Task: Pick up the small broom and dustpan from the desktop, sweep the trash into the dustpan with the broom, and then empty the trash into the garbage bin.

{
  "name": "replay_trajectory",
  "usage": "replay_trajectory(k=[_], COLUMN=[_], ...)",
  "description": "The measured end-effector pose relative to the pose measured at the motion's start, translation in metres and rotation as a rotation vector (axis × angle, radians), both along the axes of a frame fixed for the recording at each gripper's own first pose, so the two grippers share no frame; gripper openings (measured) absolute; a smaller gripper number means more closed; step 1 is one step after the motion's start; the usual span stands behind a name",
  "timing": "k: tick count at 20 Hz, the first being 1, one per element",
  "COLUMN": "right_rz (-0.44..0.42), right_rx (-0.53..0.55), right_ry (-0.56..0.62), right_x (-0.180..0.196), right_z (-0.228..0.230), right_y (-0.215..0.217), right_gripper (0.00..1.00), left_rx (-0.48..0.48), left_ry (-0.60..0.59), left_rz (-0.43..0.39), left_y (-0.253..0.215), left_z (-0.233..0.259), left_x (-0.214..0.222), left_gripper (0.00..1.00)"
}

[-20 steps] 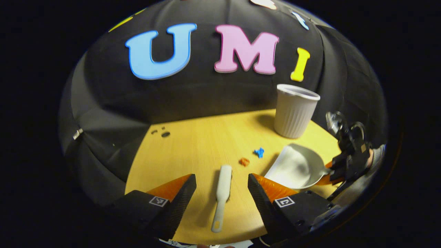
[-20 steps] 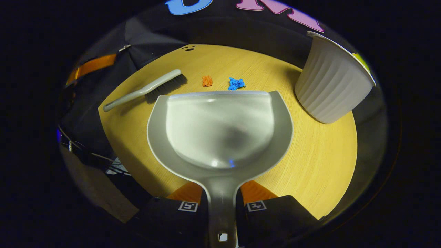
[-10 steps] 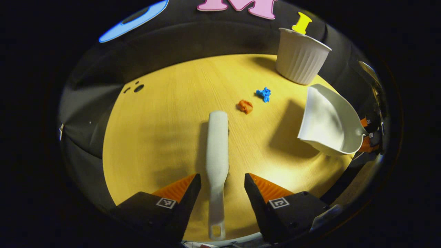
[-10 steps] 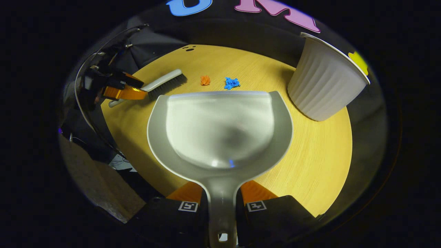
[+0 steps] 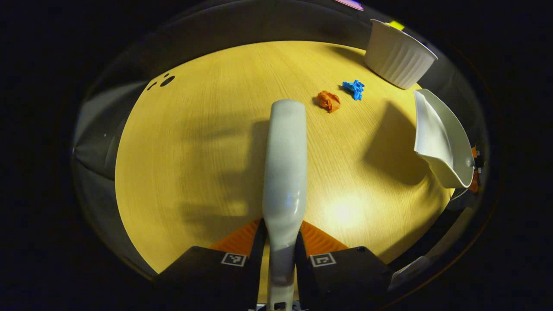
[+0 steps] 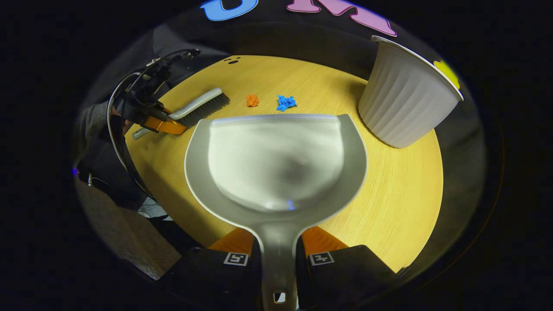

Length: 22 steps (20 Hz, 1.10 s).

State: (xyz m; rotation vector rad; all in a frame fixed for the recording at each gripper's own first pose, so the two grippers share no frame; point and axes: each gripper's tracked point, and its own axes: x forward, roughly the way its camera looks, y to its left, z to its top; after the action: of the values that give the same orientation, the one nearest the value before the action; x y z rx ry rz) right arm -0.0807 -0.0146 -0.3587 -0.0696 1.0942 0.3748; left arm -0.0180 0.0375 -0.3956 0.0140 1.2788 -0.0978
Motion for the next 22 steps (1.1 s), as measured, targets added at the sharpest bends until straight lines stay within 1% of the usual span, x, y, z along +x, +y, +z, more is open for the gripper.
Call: replay_trajectory(k=[2, 3, 4, 5, 6, 7, 9, 10, 11, 12, 13, 18, 20, 22], right_rz=[-0.001, 0.000, 0.000, 0.001, 0.008, 0.023, 0.059, 0.078, 0.095, 0.112, 0.123, 0.132, 0.128, 0.127], right_rx=[0.003, 0.002, -0.002, -0.010, -0.019, -0.029, -0.068, -0.093, -0.114, -0.126, -0.129, -0.134, -0.132, -0.130], right_ry=[0.014, 0.027, 0.052, 0.085, 0.108, 0.119, 0.131, 0.140, 0.147, 0.151, 0.155, 0.180, 0.179, 0.180], right_x=[0.000, 0.000, -0.003, -0.004, -0.003, -0.001, 0.004, 0.005, 0.008, 0.011, 0.014, 0.018, 0.019, 0.020], right_z=[-0.001, -0.002, -0.003, -0.003, -0.005, -0.005, -0.007, -0.009, -0.012, -0.016, -0.017, -0.023, -0.025, -0.027], right_y=[0.000, 0.000, -0.001, -0.001, -0.002, -0.002, -0.002, -0.003, -0.004, -0.002, 0.000, 0.002, 0.001, -0.001], right_gripper=[0.36, 0.36, 0.36, 0.36, 0.36, 0.32, 0.40, 0.41, 0.36, 0.41, 0.36, 0.36, 0.36, 0.36], left_rx=[0.008, 0.011, 0.026, 0.056, 0.084, 0.097, 0.089, 0.093, 0.105, 0.118, 0.126, 0.150, 0.129, 0.102], left_ry=[0.004, 0.008, 0.006, -0.020, -0.055, -0.085, -0.112, -0.123, -0.131, -0.132, -0.132, -0.102, -0.103, -0.109], left_rz=[-0.011, -0.011, -0.021, -0.036, -0.051, -0.060, -0.064, -0.072, -0.085, -0.102, -0.123, -0.238, -0.278, -0.324], left_y=[0.000, 0.000, 0.002, 0.007, 0.010, 0.010, 0.004, 0.003, 0.003, 0.002, 0.000, -0.021, -0.035, -0.051], left_z=[-0.006, -0.003, -0.001, 0.001, 0.008, 0.013, 0.021, 0.024, 0.024, 0.023, 0.022, 0.009, 0.007, 0.009], left_x=[0.002, 0.004, 0.008, 0.016, 0.029, 0.040, 0.066, 0.078, 0.091, 0.102, 0.111, 0.136, 0.140, 0.143], left_gripper=[0.35, 0.30, 0.28, 0.29, 0.27, 0.25, 0.25, 0.25, 0.25, 0.25, 0.25, 0.25, 0.23, 0.25])
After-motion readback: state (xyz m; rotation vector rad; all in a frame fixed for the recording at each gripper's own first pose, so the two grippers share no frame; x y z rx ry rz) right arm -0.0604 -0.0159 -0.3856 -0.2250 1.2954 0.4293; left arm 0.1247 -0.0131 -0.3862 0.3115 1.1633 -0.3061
